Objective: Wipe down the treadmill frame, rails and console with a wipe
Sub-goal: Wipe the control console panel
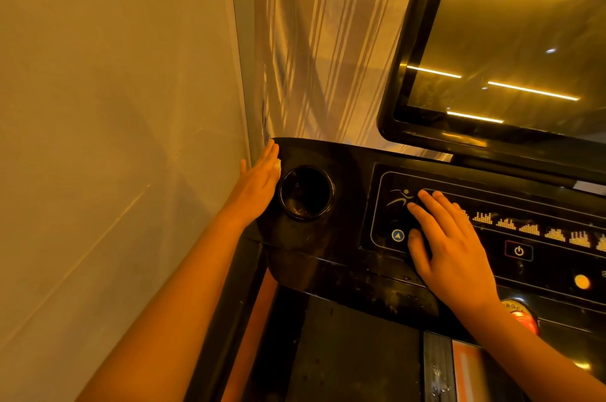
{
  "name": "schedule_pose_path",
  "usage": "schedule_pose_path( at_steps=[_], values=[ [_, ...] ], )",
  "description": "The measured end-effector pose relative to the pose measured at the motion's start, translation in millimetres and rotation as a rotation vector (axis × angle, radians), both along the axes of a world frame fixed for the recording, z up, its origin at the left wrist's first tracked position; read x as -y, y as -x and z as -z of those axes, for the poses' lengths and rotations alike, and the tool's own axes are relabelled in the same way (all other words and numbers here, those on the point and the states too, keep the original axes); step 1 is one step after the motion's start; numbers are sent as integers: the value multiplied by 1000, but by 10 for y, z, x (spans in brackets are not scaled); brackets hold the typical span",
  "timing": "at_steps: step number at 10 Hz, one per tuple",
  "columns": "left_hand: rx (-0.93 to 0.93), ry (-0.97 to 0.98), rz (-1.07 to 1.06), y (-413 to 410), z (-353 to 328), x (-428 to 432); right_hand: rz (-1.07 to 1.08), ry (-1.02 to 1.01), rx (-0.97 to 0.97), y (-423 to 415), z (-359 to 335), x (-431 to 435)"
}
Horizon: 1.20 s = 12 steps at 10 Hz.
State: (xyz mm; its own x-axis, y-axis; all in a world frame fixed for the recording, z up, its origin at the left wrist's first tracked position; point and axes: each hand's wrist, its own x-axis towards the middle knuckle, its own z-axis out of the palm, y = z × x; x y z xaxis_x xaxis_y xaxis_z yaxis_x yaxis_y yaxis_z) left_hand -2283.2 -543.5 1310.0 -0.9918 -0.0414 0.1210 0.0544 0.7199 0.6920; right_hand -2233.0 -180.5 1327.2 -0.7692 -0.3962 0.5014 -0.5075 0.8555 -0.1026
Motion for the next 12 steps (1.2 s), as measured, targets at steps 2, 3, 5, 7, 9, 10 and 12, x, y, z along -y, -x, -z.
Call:
schedule_pose_path(
  at_steps=[2,3,5,7,9,10,12],
  values=[
    [-20,174,37,-42,-26,66,4,-4,2,-11,4,-2],
    [-70,274,65,-257,101,96,3,-4,0,0,2,9],
    [-26,168,57,-37,-79,33,-1,0,1,-7,8,3],
    [-90,159,90,-392,122,22,3,4,4,-9,4,4],
    [-22,147,82,-71,-45,87,1,2,4,-5,0,4],
    [-38,154,98,-157,-18,93,-1,-1,2,-7,0,4],
    [-48,187,78,-643,300,67,-2,1,-5,6,-7,17]
  ],
)
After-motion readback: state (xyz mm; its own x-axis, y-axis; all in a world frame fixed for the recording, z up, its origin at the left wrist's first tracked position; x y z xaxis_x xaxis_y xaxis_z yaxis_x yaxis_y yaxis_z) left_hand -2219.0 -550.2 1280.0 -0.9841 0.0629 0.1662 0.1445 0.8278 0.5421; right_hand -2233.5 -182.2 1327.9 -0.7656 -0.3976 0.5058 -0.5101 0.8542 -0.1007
